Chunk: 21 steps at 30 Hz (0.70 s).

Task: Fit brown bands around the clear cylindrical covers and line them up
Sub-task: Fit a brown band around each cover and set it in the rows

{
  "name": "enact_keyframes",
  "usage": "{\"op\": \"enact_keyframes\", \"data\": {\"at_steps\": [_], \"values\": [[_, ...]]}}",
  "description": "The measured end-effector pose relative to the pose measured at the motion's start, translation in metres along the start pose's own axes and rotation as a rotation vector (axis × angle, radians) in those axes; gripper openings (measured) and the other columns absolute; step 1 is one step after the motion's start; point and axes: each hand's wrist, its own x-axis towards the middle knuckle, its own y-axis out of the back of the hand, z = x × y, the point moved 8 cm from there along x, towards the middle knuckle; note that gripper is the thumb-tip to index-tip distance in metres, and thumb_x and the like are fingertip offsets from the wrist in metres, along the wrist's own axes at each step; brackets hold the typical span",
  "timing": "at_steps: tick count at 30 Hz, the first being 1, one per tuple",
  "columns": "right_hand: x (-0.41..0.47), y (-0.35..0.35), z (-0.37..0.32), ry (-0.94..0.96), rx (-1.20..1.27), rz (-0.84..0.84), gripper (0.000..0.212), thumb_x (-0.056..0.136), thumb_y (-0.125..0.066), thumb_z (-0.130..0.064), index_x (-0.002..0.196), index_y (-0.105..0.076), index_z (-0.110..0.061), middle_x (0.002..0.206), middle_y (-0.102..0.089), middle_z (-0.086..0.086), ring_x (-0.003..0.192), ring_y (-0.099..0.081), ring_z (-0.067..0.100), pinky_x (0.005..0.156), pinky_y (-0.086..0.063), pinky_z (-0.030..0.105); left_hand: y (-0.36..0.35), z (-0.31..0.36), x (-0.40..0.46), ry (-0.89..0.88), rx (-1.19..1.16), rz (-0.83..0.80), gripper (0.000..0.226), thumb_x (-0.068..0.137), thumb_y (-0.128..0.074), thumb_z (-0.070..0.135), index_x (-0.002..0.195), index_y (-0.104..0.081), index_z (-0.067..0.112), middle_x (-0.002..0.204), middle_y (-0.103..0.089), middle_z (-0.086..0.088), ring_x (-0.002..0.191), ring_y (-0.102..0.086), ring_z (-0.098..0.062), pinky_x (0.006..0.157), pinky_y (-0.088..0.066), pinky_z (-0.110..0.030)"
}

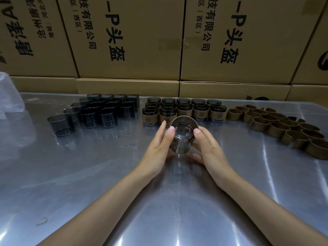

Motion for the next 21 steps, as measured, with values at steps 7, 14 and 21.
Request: {"op": "enact_keyframes", "data": {"at_steps": [7, 14, 21], "values": [[-0.001, 0.007, -0.003, 0.009, -0.013, 0.08, 0.031, 0.099, -0.045, -0.032, 0.128, -0.056, -0.025, 0.126, -0.063, 0.0, 0.114, -0.062, 0.014, 0.084, -0.058, 0.044, 0.004, -0.003, 0.0, 0.015, -0.058, 0.05, 0.087, 0.072, -0.054, 0.063, 0.15, -0.027, 0.035, 0.148, -0.045, 0.005, 0.131, -0.049, -0.013, 0.112, -0.039, -0.039], [-0.002, 0.008, 0.005, -0.049, 0.024, 0.064, 0.029, 0.098, -0.049, -0.034, 0.127, -0.054, -0.035, 0.126, -0.061, -0.006, 0.115, -0.06, 0.009, 0.081, -0.059, 0.039, 0.006, -0.01, 0.004, 0.075, -0.166, 0.084, 0.065, 0.091, -0.056, 0.04, 0.149, -0.031, 0.027, 0.139, -0.055, 0.002, 0.122, -0.057, -0.014, 0.107, -0.044, -0.036], [0.004, 0.005, 0.009, -0.289, 0.299, -0.161, 0.037, 0.081, -0.059, -0.034, 0.114, -0.066, -0.02, 0.118, -0.07, 0.006, 0.108, -0.067, 0.019, 0.097, -0.047, 0.033, -0.001, -0.01, 0.003, 0.215, -0.192, -0.123, 0.072, 0.073, -0.063, 0.048, 0.133, -0.053, 0.01, 0.125, -0.066, -0.006, 0.115, -0.063, -0.015, 0.1, -0.047, -0.026]]}}
